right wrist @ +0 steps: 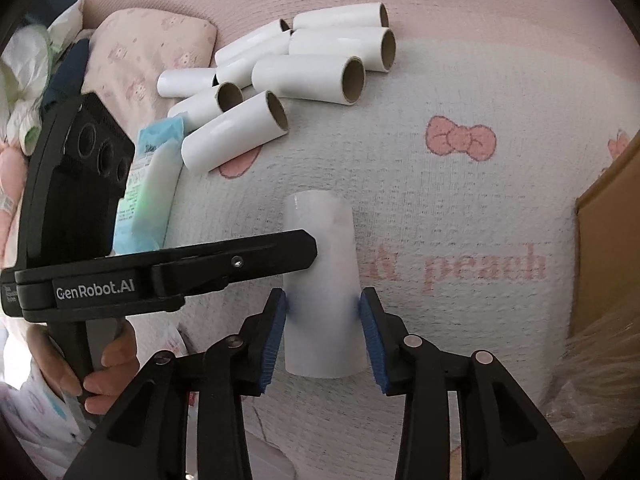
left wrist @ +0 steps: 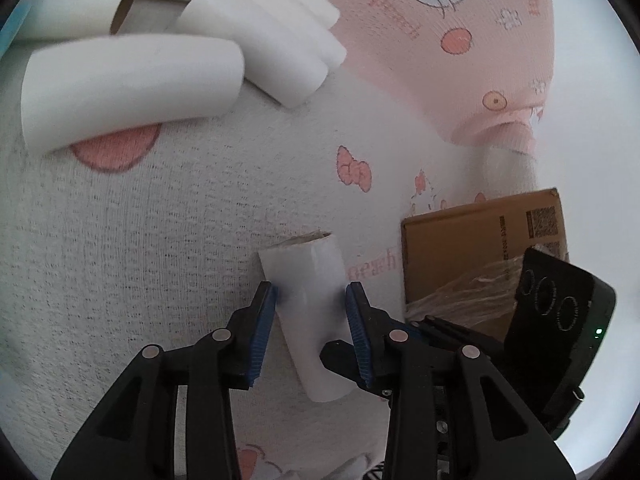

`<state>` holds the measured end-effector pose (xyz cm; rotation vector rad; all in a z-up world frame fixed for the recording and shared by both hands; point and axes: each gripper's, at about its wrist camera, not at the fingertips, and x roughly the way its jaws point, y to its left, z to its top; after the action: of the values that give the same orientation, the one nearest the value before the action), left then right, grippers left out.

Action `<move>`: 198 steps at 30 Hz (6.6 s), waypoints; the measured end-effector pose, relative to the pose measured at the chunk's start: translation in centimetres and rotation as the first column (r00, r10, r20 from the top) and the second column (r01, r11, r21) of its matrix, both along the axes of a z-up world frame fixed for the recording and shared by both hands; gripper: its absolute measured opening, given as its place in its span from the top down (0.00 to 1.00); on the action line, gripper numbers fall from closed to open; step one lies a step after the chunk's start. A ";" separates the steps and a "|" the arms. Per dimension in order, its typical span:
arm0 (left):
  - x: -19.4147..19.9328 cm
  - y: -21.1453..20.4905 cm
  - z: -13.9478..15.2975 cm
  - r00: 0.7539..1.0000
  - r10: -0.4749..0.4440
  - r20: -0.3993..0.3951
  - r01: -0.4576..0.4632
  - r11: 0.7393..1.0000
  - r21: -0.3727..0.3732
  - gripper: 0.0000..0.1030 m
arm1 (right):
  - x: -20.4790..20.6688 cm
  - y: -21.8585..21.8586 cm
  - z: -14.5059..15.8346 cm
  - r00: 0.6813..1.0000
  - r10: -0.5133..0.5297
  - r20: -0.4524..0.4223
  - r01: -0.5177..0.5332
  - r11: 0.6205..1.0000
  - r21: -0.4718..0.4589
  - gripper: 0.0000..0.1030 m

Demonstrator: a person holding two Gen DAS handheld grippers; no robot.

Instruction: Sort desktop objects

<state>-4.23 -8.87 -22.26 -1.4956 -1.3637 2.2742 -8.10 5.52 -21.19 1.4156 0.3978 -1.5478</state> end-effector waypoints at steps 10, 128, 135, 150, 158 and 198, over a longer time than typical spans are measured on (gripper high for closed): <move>0.1 0.3 -1.4 1.000 0.013 0.026 -0.015 0.996 0.085 0.55 | -0.4 -0.5 -1.0 0.998 -0.015 0.065 0.015 1.000 -0.005 0.61; -18.7 28.3 13.5 0.880 -0.475 0.005 0.468 0.865 -0.179 0.54 | -16.2 19.1 14.1 0.894 -0.380 -0.239 0.388 0.922 -0.014 0.60; -19.8 27.9 12.8 0.896 -0.442 0.044 0.442 0.880 -0.174 0.54 | -17.4 21.2 14.5 0.894 -0.395 -0.212 0.401 0.916 -0.016 0.60; -22.9 27.8 8.6 0.917 -0.290 0.275 0.321 0.944 -0.077 0.54 | -17.2 24.4 17.1 0.816 -0.412 -0.405 0.446 0.895 -0.011 0.87; -23.6 28.2 8.7 0.921 -0.271 0.280 0.298 0.953 -0.059 0.54 | -16.3 23.7 17.1 0.806 -0.341 -0.484 0.415 0.908 0.051 0.86; -17.1 20.6 20.3 0.790 -0.526 -0.316 0.450 0.846 -0.285 0.90 | -15.0 14.9 10.5 0.894 -0.184 -0.408 0.338 0.876 0.343 0.86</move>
<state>-21.34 11.73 -2.00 -1.1728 -0.5667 2.2244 -23.09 20.40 -10.73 1.5404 0.8191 -2.0555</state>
